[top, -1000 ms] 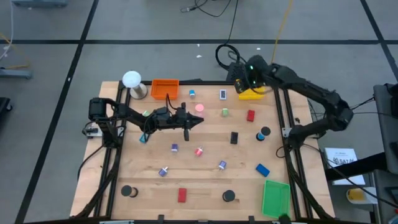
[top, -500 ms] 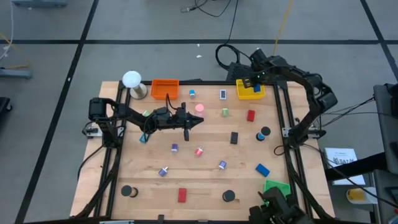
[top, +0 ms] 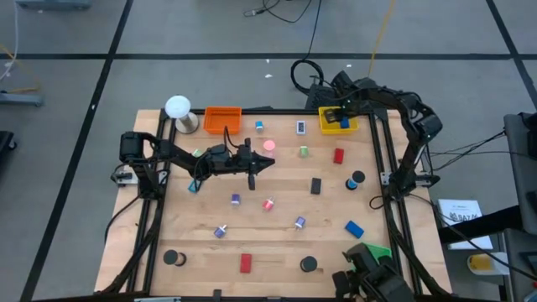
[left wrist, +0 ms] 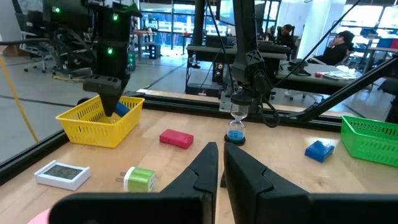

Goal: Pick & Place Office items
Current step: Put the top blue timer into the yellow basket, then put the right purple charger adapter into the green basket

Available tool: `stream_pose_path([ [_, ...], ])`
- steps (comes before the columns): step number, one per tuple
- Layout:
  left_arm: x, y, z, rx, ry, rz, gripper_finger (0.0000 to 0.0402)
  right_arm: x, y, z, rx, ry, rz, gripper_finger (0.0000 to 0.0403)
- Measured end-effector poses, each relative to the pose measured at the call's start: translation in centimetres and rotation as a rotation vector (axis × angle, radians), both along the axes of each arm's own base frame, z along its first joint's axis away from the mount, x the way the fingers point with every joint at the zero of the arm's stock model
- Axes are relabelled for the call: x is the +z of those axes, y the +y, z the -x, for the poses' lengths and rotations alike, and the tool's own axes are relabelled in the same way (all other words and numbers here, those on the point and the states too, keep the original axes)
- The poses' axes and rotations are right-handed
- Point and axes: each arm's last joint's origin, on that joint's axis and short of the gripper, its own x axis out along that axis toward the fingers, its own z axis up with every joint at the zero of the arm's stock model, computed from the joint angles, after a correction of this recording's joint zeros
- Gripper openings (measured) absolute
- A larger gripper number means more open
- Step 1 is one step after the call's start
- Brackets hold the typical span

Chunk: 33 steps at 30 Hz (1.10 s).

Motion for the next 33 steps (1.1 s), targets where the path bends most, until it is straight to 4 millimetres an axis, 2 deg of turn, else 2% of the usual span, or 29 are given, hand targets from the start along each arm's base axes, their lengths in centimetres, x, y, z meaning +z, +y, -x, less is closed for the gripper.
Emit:
stream_pose_path([
  [4, 0.0, 0.0, 0.0, 0.000, 0.000, 0.000, 0.0031, -0.1, -0.1, -0.1, 0.000, -0.002, 0.006, 0.0189],
  [7, 0.0, 0.0, 0.0, 0.000, 0.000, 0.000, 0.0031, -0.1, -0.1, -0.1, -0.001, 0.001, 0.007, 0.0202],
  [15, 0.0, 0.0, 0.0, 0.000, 0.000, 0.000, 0.0031, -0.1, -0.2, -0.1, 0.005, 0.001, 0.016, 0.0193],
  [18, 0.0, 0.0, 0.0, 0.000, 0.000, 0.000, 0.0031, 0.7, 0.1, 0.1, 0.032, -0.003, 0.032, 0.0188],
  [22, 0.0, 0.0, 0.0, 0.000, 0.000, 0.000, 0.0031, 3.6, 1.3, 0.5, 0.093, -0.022, 0.089, 0.0159],
  [27, 0.0, 0.0, 0.0, 0.000, 0.000, 0.000, 0.0031, 7.8, 4.2, 0.4, 0.181, -0.096, 0.248, 0.0091],
  [30, 0.0, 0.0, 0.0, 0.000, -0.001, 0.000, 0.0031, 8.8, 6.8, 0.3, 0.241, -0.169, 0.365, 0.0045],
  [33, 0.0, 0.0, 0.0, 0.000, -0.001, 0.000, 0.0031, 8.6, 9.5, 0.4, 0.294, -0.266, 0.487, 0.0008],
])
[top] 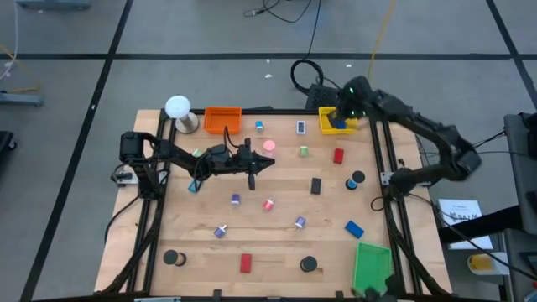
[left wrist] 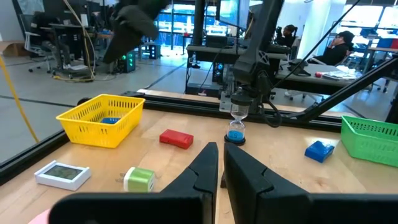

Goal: Pick & Place Office items
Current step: Put the right purple charger adapter into the green basket

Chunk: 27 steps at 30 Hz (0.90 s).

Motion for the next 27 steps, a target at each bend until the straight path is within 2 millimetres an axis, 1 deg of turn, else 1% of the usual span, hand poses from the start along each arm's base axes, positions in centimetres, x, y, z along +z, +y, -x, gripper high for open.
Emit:
stream_pose_path([
  [2, 0.0, 0.0, 0.0, 0.000, 0.000, 0.000, 0.0031, -0.6, 1.8, 0.3, 0.039, -0.068, 0.075, 0.0007],
  [6, 0.0, 0.0, 0.0, 0.000, 0.000, 0.001, 0.0031, -1.7, 5.0, 0.7, 0.118, -0.235, 0.232, 0.0019],
  [12, 0.0, 0.0, 0.0, 0.000, 0.000, 0.001, 0.0031, -2.7, 8.8, 1.3, 0.232, -0.462, 0.334, 0.0005],
  [16, 0.1, 0.0, 0.0, 0.000, -0.012, 0.000, 0.0031, -2.7, 10.5, 0.8, 0.327, -0.544, 0.381, 0.0003],
  [19, 0.1, -0.2, -0.1, -0.017, -0.017, 0.049, 0.0031, -2.5, 11.6, 0.3, 0.405, -0.553, 0.417, 0.0002],
  [23, 0.6, -0.2, -0.7, -0.067, -0.028, 0.091, 0.0031, -2.5, 12.9, -0.3, 0.511, -0.534, 0.454, 0.0002],
  [27, 0.9, -0.8, -1.1, -0.077, -0.031, 0.131, 0.0030, -2.0, 13.6, -0.6, 0.565, -0.556, 0.494, 0.0001],
])
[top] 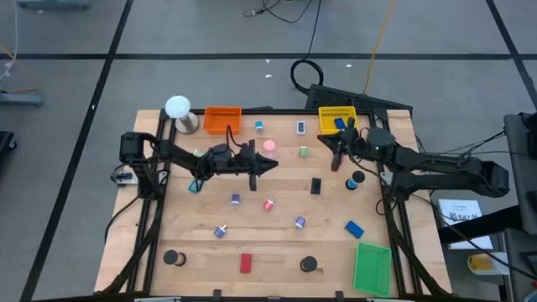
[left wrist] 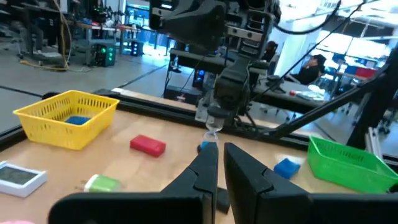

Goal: Pick & Place Office items
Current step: Put the right purple charger adapter into the green basket

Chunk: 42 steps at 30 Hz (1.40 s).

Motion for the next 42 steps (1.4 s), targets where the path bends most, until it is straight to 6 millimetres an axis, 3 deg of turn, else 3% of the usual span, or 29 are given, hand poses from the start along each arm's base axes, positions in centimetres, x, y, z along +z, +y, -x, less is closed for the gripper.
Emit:
stream_pose_path([
  [8, -0.1, -3.1, 0.1, 0.088, 0.155, 0.002, 0.0030, -0.2, 1.0, -0.2, 0.053, 0.030, 0.009, 0.0001],
  [14, 1.6, -6.5, 2.1, 0.224, 0.325, -0.055, 0.0030, -0.2, 1.7, -0.4, 0.094, 0.033, 0.001, 0.0001],
  [19, 2.6, -9.7, 3.6, 0.252, 0.359, -0.095, 0.0030, -0.3, 2.2, -0.5, 0.121, 0.033, -0.001, 0.0001],
  [28, 1.5, -14.1, 5.8, 0.280, 0.442, 0.024, 0.0030, -0.3, 3.5, -0.9, 0.189, 0.024, -0.049, 0.0001],
  [35, 1.5, -16.6, 7.0, 0.294, 0.406, 0.033, 0.0030, -0.8, 5.7, -1.5, 0.203, 0.043, -0.089, 0.0001],
  [42, 1.5, -17.6, 7.6, 0.297, 0.389, 0.015, 0.0030, -1.2, 9.4, -1.2, 0.130, 0.072, -0.044, 0.0001],
])
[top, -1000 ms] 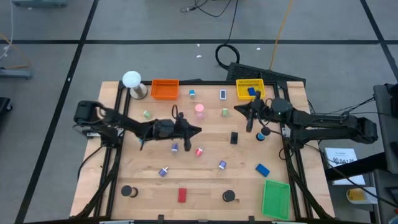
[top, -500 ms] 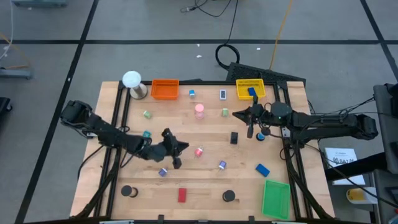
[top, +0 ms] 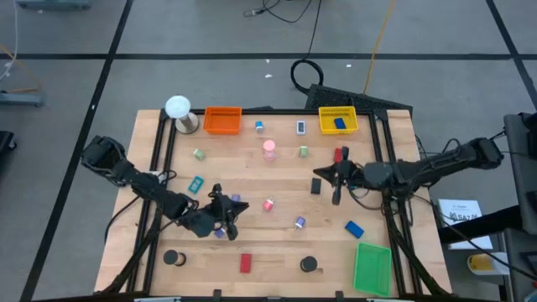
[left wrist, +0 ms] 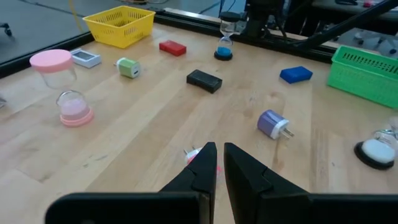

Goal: Pick & Place Office items
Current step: Put the right purple charger adapter into the green basket

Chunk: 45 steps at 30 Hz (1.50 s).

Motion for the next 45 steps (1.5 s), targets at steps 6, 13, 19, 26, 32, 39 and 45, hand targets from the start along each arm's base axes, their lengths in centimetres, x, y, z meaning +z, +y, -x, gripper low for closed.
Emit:
stream_pose_path([
  [6, 0.0, 0.1, -0.1, -0.007, 0.010, -0.027, 0.0030, 0.1, 2.7, 0.9, -0.063, -0.010, -0.021, 0.0000],
  [13, -0.1, 0.8, -0.4, 0.020, 0.019, -0.032, 0.0030, -0.9, 5.0, 0.0, -0.085, 0.071, -0.056, 0.0000],
  [19, -0.5, 1.6, -0.4, 0.035, 0.079, -0.078, 0.0031, -1.1, 6.7, -3.8, -0.091, 0.217, -0.019, 0.0020],
  [26, -1.6, 2.3, 0.1, 0.036, 0.101, -0.115, 0.0030, -0.9, 7.6, -7.8, 0.089, 0.548, -0.022, 0.0089],
  [32, -2.9, 3.0, 1.3, 0.016, 0.034, -0.134, 0.0031, -2.4, 6.8, -10.0, 0.226, 0.808, -0.035, 0.0164],
  [39, -4.5, 4.5, 2.9, 0.029, -0.023, -0.134, 0.0031, -3.0, 6.5, -11.1, 0.415, 0.867, 0.013, 0.0228],
  [45, -5.1, 5.5, 3.2, 0.061, 0.005, -0.147, 0.0031, -2.7, 6.7, -11.2, 0.513, 0.863, 0.053, 0.0239],
])
